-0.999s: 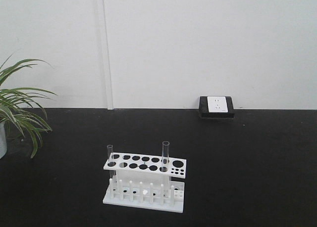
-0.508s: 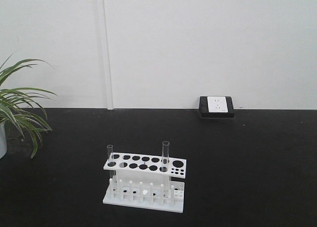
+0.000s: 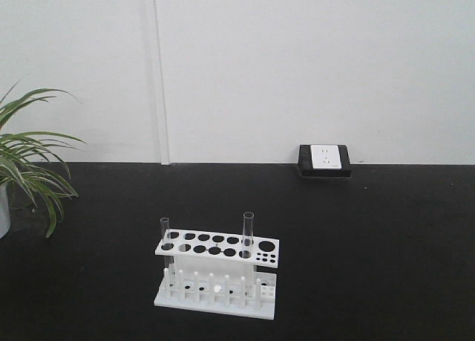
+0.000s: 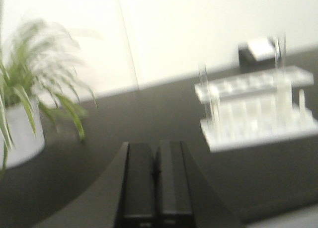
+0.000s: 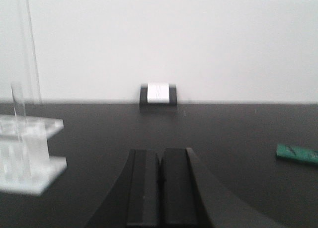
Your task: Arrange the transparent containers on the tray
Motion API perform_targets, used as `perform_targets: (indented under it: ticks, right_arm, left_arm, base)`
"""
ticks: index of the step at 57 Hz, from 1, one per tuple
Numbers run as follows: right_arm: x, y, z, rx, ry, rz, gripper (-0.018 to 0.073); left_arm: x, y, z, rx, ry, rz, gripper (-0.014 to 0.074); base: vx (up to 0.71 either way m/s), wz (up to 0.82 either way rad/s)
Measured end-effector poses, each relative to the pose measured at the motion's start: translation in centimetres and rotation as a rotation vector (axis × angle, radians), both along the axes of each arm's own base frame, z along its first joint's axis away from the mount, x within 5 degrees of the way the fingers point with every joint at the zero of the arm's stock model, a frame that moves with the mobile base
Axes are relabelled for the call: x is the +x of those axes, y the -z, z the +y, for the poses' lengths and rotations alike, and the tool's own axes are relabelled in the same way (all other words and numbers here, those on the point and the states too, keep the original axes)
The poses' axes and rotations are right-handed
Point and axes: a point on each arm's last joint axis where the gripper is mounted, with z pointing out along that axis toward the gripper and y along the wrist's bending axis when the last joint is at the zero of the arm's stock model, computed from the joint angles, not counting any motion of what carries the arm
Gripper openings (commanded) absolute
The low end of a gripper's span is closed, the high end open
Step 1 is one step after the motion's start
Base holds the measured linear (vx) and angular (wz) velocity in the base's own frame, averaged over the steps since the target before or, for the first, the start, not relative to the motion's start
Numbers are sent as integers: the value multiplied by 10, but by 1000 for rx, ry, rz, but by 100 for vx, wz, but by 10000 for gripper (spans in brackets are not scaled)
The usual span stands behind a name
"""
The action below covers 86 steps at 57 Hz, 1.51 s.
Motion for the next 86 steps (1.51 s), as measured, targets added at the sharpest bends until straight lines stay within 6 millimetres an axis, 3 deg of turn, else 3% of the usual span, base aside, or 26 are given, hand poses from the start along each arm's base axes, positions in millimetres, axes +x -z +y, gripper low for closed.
perform_targets:
  ticks: [9,13,16,21,28,36,44,53,65,73,86]
  right_arm:
    - [-2,-14,0,26,-5,-96,-11]
    - [-6,-31,0,26,-5,-135,-11]
    - [-11,-52,0,18,-4,-186,-11]
    - [-18,-93,0,-3,1,-269,-11]
    - [-14,-150,0,-24,6,-323,-11]
    - [25,-189,1,-25,5,-260,-11]
    - [71,-192,1,-27,3,-148,-11]
    - [113,-173,2,-29,1,-4,-7]
    - [128,-166,2,-30,-1,21,62]
    - [128,-167,2,-29,-1,11,202]
    - [127,-168,2,-24,-1,-4,574]
  left_arm:
    - [-3,-20,3,-151,-8,-198,-7]
    - [-5,-31,3,-179,-3,-215,-7]
    - [-9,-45,3,-179,3,-235,-7]
    - [-16,-85,4,-158,6,-306,-7]
    - [-9,-139,3,-122,-3,-342,-7]
    - [34,-175,-2,-102,-8,-251,-7]
    - [82,-177,-9,-82,-13,-118,-7]
    - [120,-160,-13,-66,-17,14,1]
    - [136,-149,-15,-60,-23,58,92]
    - [137,-148,-15,-60,-23,59,213]
    - [138,-148,-15,-60,-24,59,470]
  base:
    - [0,0]
    - [0,0]
    - [0,0]
    - [0,0]
    - [0,0]
    - [0,0]
    - [0,0]
    - [0,0]
    - [0,0]
    - [0,0]
    - [0,0]
